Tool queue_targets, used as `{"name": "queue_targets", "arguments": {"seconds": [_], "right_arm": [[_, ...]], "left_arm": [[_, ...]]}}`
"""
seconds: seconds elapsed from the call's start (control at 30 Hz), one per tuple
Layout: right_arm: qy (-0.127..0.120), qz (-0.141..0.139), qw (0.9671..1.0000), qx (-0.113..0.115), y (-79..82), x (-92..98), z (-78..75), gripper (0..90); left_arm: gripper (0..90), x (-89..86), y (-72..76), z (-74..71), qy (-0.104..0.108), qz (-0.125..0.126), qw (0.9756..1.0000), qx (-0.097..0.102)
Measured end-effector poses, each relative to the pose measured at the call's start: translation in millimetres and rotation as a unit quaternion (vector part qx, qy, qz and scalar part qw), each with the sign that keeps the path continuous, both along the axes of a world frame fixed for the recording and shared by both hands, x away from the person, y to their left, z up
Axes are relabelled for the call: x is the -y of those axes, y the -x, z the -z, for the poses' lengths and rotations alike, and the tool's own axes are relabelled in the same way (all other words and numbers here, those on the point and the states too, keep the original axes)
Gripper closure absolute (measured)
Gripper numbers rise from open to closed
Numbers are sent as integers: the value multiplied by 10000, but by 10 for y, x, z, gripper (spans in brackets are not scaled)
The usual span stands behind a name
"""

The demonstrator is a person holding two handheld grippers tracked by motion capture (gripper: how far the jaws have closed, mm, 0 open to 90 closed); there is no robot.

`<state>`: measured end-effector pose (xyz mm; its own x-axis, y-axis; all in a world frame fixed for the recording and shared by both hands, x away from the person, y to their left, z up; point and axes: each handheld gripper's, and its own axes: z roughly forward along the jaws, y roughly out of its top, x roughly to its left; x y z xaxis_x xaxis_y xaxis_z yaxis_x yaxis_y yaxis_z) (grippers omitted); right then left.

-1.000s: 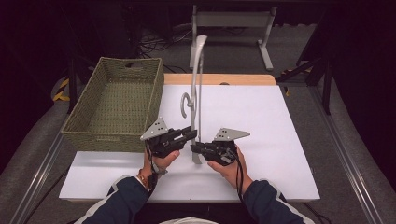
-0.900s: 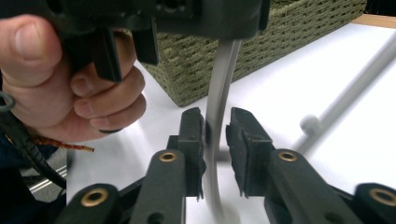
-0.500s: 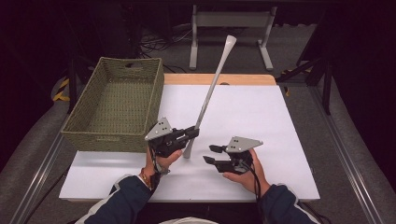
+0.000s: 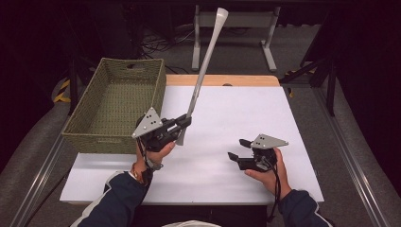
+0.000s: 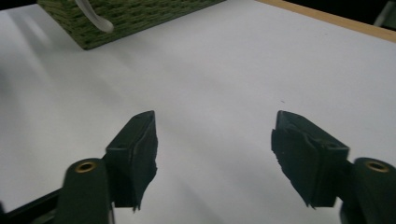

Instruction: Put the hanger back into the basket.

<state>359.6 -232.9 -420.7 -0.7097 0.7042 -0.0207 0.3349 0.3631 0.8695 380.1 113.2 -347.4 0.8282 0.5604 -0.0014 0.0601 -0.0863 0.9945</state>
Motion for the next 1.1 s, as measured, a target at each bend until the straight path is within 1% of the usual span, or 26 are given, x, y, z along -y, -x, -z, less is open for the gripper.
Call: {"name": "queue_targets", "arguments": {"seconds": [0.1, 0.13, 0.23, 0.3, 0.33, 0.37, 0.47, 0.5, 0.53, 0.57, 0.67, 0.77, 0.8, 0.87, 0.9, 0.93, 1.0, 1.07, 1.1], "right_arm": [[168, 144, 9997, 120, -9, 10, 12, 250], [216, 186, 9994, 189, -7, 14, 13, 232], [169, 189, 9993, 263, -2, 17, 3, 184], [245, 236, 9987, 366, 4, 10, -1, 167], [231, 242, 9987, 386, 3, 10, 1, 160], [226, 261, 9986, 400, 1, 10, 5, 158], [299, 316, 9982, 413, -8, 4, 15, 157], [307, 326, 9982, 399, -7, 0, 19, 157], [331, 342, 9981, 400, -6, -3, 21, 157], [356, 340, 9979, 409, -7, -6, 22, 160], [391, 325, 9979, 411, 0, -17, 24, 162], [416, 315, 9978, 412, 3, -24, 30, 163], [431, 316, 9977, 413, 3, -25, 32, 163], [452, 330, 9976, 406, -1, -25, 35, 163], [458, 340, 9976, 400, -3, -25, 38, 163], [454, 338, 9976, 388, -5, -25, 40, 163], [460, 348, 9976, 378, -9, -28, 46, 163], [462, 330, 9977, 358, -12, -34, 54, 163], [478, 321, 9977, 350, -13, -38, 59, 163]], "left_arm": [[823, -82, 16, -103, 29, -124, 9998, 158], [823, -106, 21, -129, 46, -152, 9997, 169], [823, -214, 18, -226, 79, -314, 9990, 302], [823, -297, 13, -303, -13, -435, 9983, 379], [823, -325, 12, -335, -13, -494, 9978, 432], [823, -347, 14, -360, -15, -512, 9978, 432], [823, -429, 12, -448, -78, -647, 9961, 590], [823, -458, 16, -471, -90, -659, 9959, 610], [823, -484, 13, -487, -80, -705, 9951, 681], [823, -502, 14, -495, -75, -733, 9950, 671], [823, -591, -5, -508, -152, -848, 9939, 686], [823, -690, -38, -496, -190, -1021, 9925, 640], [823, -715, -41, -497, -234, -1048, 9923, 624], [823, -773, -53, -502, -321, -1157, 9907, 647], [823, -807, -59, -500, -294, -1201, 9903, 630], [823, -850, -64, -503, -331, -1240, 9899, 602], [823, -940, -86, -499, -379, -1374, 9880, 601], [823, -1013, -102, -486, -405, -1457, 9869, 564], [823, -1071, -113, -465, -443, -1533, 9857, 535]]}}
